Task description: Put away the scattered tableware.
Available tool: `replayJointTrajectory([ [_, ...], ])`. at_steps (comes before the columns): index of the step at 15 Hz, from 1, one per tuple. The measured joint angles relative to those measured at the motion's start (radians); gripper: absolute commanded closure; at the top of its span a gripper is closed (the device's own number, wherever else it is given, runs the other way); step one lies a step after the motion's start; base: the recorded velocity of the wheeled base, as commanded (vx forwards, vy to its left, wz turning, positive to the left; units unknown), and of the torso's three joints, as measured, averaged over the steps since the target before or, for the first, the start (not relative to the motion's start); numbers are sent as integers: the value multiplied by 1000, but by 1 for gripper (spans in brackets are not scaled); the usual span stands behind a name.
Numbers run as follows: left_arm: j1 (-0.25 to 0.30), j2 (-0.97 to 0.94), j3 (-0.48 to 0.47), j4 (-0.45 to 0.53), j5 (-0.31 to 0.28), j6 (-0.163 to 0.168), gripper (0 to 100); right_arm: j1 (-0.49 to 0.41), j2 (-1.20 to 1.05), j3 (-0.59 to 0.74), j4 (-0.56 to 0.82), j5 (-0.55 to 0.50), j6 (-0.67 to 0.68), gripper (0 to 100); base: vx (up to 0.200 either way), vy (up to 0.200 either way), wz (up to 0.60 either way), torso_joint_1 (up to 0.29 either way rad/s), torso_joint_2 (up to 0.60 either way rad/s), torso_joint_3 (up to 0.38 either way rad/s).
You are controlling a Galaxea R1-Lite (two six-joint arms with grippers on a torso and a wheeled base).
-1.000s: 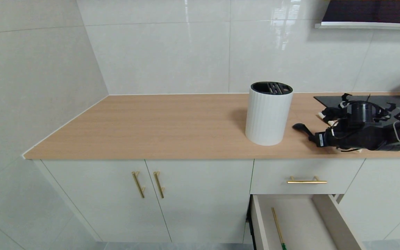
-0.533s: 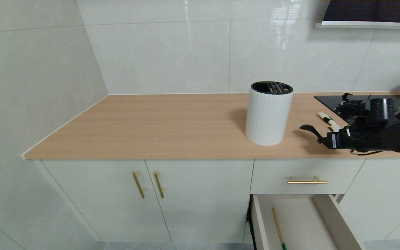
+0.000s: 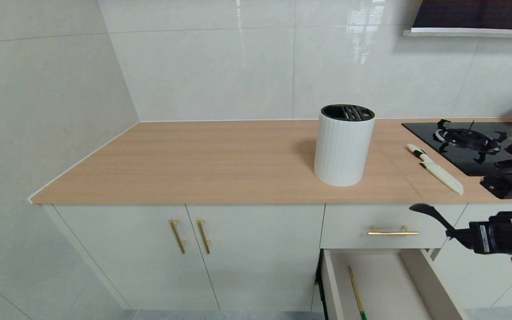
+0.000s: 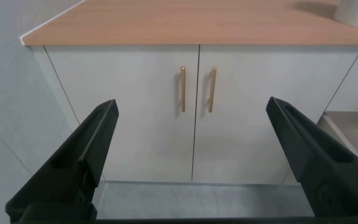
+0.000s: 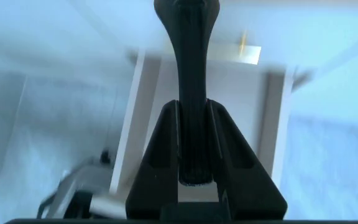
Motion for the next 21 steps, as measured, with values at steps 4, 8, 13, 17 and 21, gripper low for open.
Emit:
replayJointTrajectory([
  [4, 0, 0, 0, 0, 0, 0, 0, 16, -47, 154, 7, -30, -22, 100, 0, 0, 0, -66, 171, 107],
  [8, 0, 0, 0, 1, 0, 0, 0, 41, 13, 176, -21, -46, -22, 100, 0, 0, 0, -178, 471, 287],
  [13, 0, 0, 0, 1, 0, 0, 0, 44, 123, 182, -97, -77, -21, 100, 0, 0, 0, -168, 488, 310],
  [17, 0, 0, 0, 1, 0, 0, 0, 45, 197, 189, -147, -82, -18, 100, 0, 0, 0, -135, 466, 323],
  [21, 0, 0, 0, 1, 0, 0, 0, 44, 238, 195, -156, -83, -18, 100, 0, 0, 0, -101, 454, 352],
])
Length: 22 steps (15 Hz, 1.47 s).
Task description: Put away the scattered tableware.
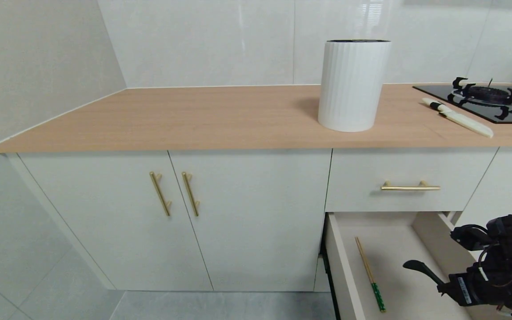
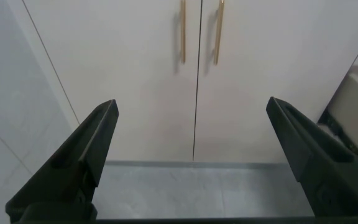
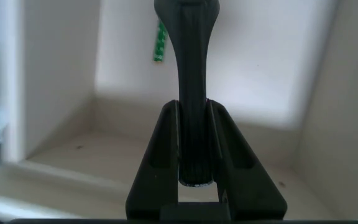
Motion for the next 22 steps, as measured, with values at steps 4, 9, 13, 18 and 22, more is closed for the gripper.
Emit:
replayJointTrajectory([
  [4, 0, 0, 0, 0, 0, 0, 0, 0, 21, 0, -19, 0, 0, 100, 0, 0, 0, -47, 403, 349],
  [9, 0, 0, 0, -1, 0, 0, 0, 0, 32, 6, -72, 0, 0, 100, 0, 0, 0, -6, 62, 59],
  [13, 0, 0, 0, -1, 0, 0, 0, 1, 47, -7, -248, -8, 0, 100, 0, 0, 0, 0, 0, 0],
  [18, 0, 0, 0, -1, 0, 0, 0, 15, 221, -95, -309, -119, 7, 100, 0, 0, 0, 0, 0, 0],
  [22, 0, 0, 0, -1, 0, 0, 0, 68, 409, -158, -450, -183, 108, 100, 0, 0, 0, 0, 0, 0],
])
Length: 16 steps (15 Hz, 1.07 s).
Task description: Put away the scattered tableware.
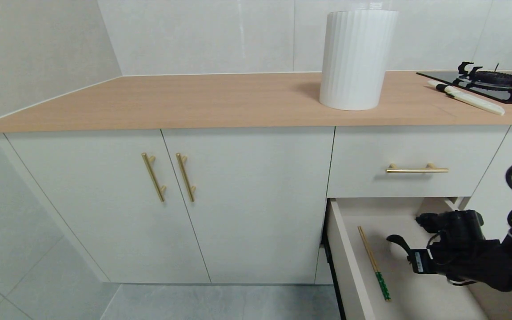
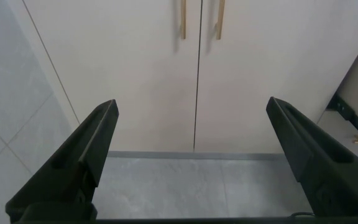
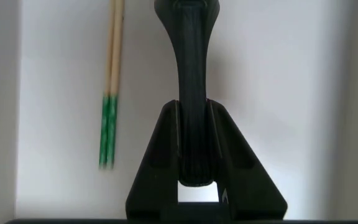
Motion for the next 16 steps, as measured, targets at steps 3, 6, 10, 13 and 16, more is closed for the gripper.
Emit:
replayJointTrajectory([
  [3, 0, 0, 0, 0, 0, 0, 0, 19, 98, -10, -64, -40, 14, 100, 0, 0, 0, 0, 0, 0],
  [6, 0, 0, 0, 0, 0, 0, 0, 21, 144, -13, -81, -42, 14, 100, 0, 0, 0, 0, 0, 0],
  [10, 0, 0, 0, 0, 0, 0, 0, 18, 166, -14, -84, -41, 14, 100, 0, 0, 0, 0, 0, 0],
  [13, 0, 0, 0, 0, 0, 0, 0, 17, 172, -14, -86, -41, 14, 100, 0, 0, 0, 0, 0, 0],
  [16, 0, 0, 0, 0, 0, 0, 0, 17, 174, -14, -87, -41, 13, 0, 0, 0, 0, 0, 0, 0],
])
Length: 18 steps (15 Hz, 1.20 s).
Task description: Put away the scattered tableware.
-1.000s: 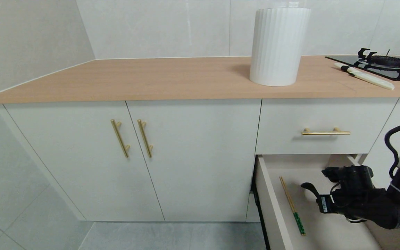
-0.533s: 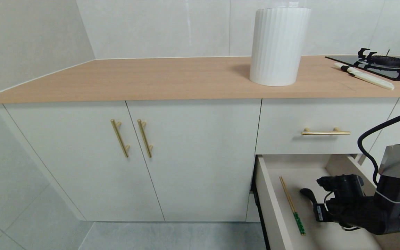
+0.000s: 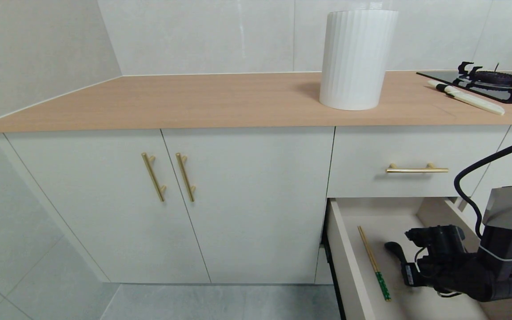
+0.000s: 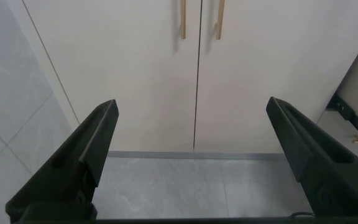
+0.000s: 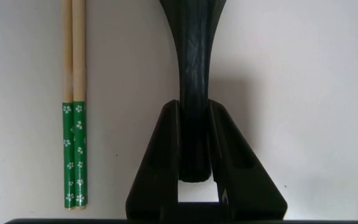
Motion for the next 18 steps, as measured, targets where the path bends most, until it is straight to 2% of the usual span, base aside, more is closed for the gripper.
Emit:
replayJointTrajectory([
  [7, 0, 0, 0, 0, 0, 0, 0, 0, -9, 4, -1, -1, 1, 0, 0, 0, 0, 0, 0, 0],
  [11, 0, 0, 0, 0, 0, -1, 0, -2, -100, 44, -1, 0, 3, 0, 0, 0, 0, 0, 0, 0],
  [15, 0, 0, 0, 0, 0, -1, 0, -7, -338, 113, 11, 3, 4, 0, 0, 0, 0, 0, 0, 0],
  [18, 0, 0, 0, 0, 0, -1, 0, -6, -579, 163, 153, 6, 4, 0, 0, 0, 0, 0, 0, 0],
])
